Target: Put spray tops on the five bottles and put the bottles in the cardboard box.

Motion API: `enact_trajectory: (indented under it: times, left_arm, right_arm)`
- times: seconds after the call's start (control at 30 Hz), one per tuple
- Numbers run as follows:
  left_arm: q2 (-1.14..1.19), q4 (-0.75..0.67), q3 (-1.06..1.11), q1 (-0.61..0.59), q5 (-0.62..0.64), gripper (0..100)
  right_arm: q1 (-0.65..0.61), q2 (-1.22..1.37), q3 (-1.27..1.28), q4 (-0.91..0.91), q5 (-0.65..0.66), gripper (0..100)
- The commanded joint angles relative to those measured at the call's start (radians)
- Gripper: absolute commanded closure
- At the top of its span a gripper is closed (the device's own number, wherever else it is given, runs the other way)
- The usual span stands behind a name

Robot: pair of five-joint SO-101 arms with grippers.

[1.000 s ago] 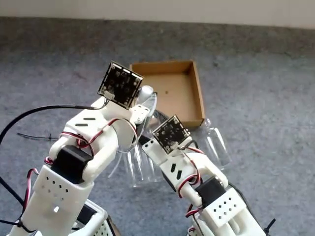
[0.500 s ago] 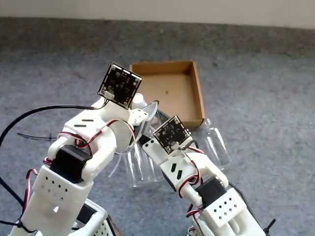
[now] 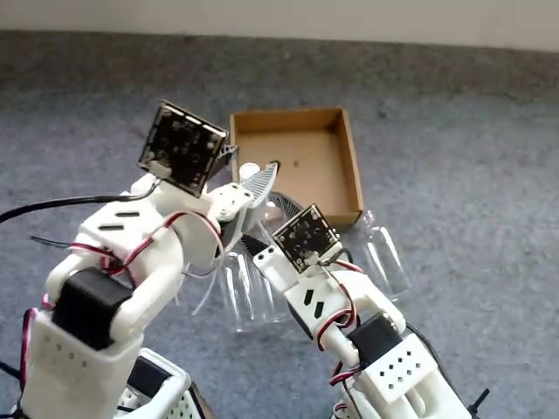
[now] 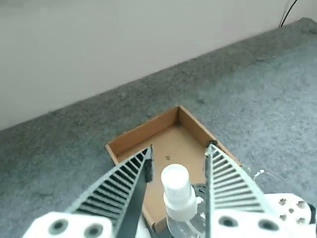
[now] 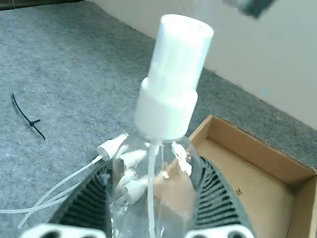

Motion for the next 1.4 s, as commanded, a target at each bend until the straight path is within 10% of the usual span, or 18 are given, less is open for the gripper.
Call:
enact_trajectory:
  times: [0.0, 0.5, 1.37]
  left_arm:
    - [-0.005, -0.003, -0.059, -0.048, 0.0, 83]
    - [-0.015, -0.061, 0.217, -0.111, -0.069, 84]
    - [-0.016, -0.048, 0.079, -0.236, -0.153, 83]
  right_arm:
    - [0.012, -0.021, -0.013, -0.028, -0.009, 99.5]
    - [0.012, -0.021, -0.013, -0.028, -0.009, 99.5]
    - [0.084, -0.012, -0.015, -0.165, -0.009, 99.5]
